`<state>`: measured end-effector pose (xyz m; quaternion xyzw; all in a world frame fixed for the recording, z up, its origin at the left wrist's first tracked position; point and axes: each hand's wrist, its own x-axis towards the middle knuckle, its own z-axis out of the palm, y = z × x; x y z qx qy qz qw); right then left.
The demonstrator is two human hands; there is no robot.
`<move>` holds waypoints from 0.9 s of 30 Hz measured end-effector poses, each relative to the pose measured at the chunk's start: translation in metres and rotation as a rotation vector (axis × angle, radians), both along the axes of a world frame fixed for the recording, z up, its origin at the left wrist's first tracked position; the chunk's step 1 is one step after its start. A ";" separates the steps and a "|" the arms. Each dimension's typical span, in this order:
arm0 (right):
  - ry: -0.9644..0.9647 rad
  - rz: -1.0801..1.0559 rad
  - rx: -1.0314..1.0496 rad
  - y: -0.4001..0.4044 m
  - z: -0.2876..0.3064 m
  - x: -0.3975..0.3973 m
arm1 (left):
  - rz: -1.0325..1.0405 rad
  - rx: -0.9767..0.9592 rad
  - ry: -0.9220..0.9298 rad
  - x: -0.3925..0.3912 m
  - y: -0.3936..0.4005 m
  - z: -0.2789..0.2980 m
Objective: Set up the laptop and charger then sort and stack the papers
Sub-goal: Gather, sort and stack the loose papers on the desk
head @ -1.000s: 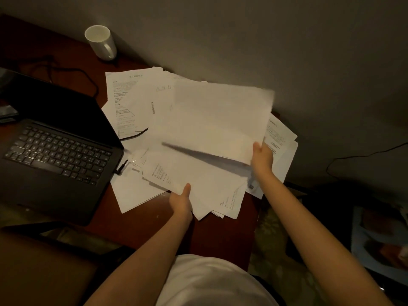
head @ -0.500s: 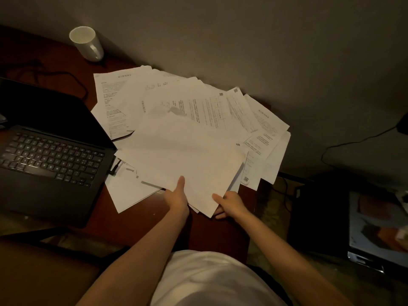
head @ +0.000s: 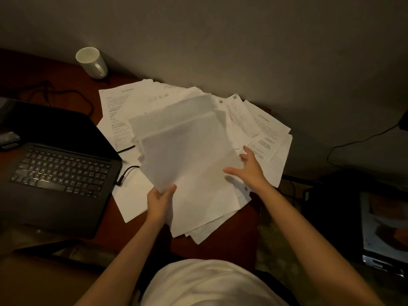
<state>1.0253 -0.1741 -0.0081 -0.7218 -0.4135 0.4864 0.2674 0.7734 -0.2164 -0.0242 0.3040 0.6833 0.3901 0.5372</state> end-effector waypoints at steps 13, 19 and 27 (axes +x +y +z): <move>0.188 -0.423 0.277 -0.025 0.051 0.017 | -0.204 0.347 0.111 0.029 0.032 0.061; 0.130 -0.641 0.400 -0.048 0.061 0.000 | -0.170 0.411 0.102 0.040 0.029 0.065; 0.253 -0.724 0.521 -0.073 0.043 -0.017 | -0.222 0.401 0.039 0.037 0.016 0.057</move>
